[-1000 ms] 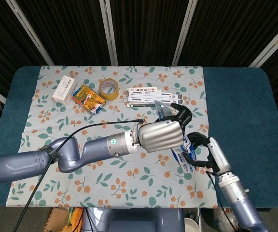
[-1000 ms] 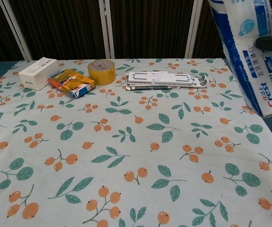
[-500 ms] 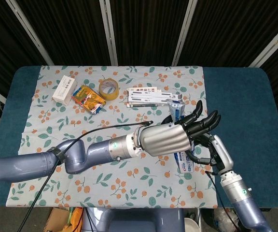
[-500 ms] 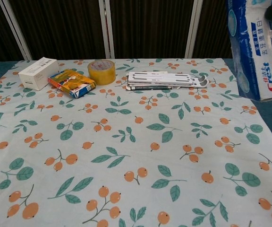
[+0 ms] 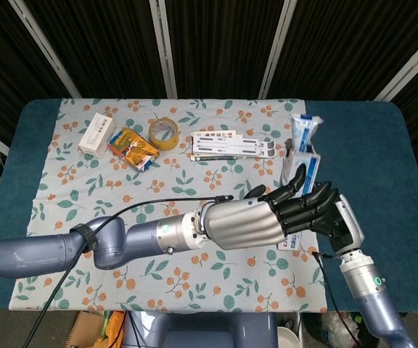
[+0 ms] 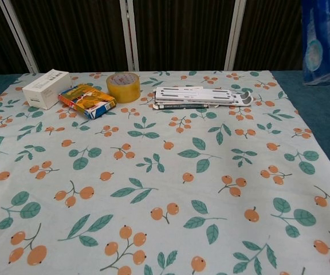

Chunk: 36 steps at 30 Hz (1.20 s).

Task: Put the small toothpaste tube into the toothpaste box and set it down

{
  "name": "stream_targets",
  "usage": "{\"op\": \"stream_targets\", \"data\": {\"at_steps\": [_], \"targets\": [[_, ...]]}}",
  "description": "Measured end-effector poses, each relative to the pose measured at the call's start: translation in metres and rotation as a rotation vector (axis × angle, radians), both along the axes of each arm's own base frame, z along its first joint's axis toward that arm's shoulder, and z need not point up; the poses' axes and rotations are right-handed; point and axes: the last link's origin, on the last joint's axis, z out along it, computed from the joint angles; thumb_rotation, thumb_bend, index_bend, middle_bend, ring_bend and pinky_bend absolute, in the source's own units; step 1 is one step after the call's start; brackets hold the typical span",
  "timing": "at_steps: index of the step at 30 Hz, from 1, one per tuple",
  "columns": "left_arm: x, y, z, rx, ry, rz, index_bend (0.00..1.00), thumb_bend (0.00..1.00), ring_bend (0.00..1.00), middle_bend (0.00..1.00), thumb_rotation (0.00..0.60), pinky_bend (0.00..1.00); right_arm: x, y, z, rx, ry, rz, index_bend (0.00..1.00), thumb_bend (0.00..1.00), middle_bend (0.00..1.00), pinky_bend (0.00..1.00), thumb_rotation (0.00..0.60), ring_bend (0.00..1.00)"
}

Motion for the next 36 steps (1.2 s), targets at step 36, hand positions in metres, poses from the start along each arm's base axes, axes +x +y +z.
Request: {"op": "stream_targets", "data": {"at_steps": [36], "targets": [[-0.354, -0.061, 0.076, -0.015, -0.246, 0.723, 0.10, 0.05, 0.10, 0.11, 0.600, 0.23, -0.010, -0.027, 0.057, -0.152, -0.408, -0.129, 0.45, 0.34, 0.51, 0.50, 0.600, 0.47]]}}
